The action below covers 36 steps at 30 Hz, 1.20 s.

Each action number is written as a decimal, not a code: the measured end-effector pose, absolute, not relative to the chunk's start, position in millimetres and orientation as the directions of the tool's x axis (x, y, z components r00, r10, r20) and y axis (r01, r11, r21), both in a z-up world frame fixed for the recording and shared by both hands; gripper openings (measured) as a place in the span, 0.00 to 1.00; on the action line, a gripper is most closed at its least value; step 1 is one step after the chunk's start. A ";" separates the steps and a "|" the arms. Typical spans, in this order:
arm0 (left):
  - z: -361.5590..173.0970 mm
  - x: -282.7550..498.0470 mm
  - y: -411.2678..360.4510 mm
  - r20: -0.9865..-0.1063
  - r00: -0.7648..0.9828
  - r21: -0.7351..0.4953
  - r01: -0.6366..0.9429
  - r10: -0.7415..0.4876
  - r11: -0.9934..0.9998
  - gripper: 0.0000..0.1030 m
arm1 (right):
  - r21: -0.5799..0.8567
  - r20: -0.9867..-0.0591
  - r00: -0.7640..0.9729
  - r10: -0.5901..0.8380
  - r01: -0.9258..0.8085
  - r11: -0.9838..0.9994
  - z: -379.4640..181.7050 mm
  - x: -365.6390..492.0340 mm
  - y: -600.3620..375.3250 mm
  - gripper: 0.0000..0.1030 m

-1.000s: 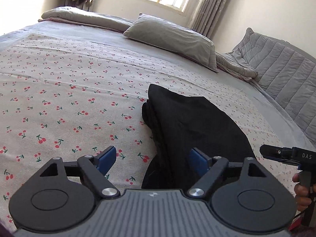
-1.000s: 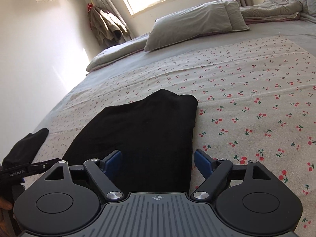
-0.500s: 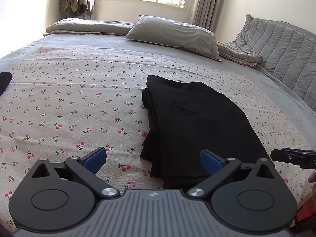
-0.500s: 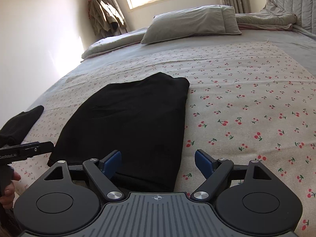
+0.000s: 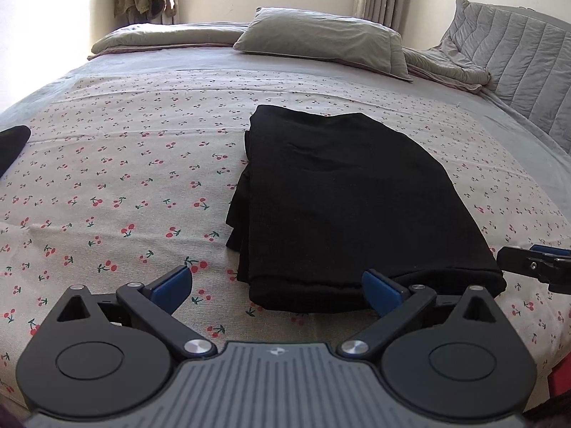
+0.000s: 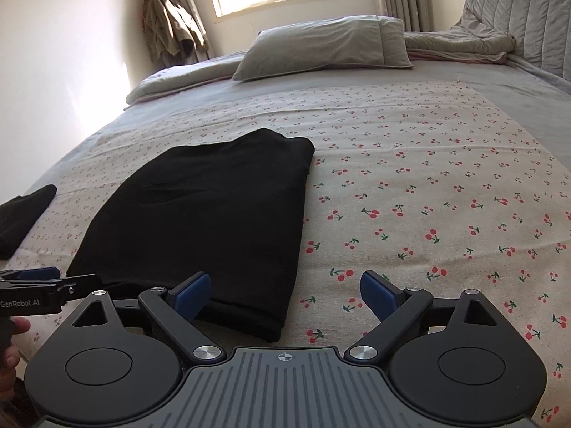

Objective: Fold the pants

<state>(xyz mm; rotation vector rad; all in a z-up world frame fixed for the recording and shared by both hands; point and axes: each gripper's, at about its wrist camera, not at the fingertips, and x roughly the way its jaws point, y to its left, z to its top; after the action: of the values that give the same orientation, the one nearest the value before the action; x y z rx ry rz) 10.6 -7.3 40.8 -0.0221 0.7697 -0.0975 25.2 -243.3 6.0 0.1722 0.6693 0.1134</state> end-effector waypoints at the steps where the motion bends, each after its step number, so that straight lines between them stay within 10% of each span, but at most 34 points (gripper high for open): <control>1: 41.0 9.7 -10.0 -0.695 0.714 -0.040 0.076 -0.082 0.996 1.00 | 0.189 -0.608 0.779 0.154 -0.046 0.981 5.7 25.2 -242.1 0.91; 36: 48.7 -8.4 -22.8 -0.692 0.722 0.019 0.009 0.006 1.000 1.00 | 0.088 -0.639 0.765 0.087 -0.039 0.995 -3.2 24.5 -217.7 0.91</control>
<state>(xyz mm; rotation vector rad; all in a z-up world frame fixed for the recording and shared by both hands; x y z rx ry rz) -8.4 -22.8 48.7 0.0214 0.7646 -0.0015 24.5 -217.7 -3.2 0.0712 0.6971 0.0683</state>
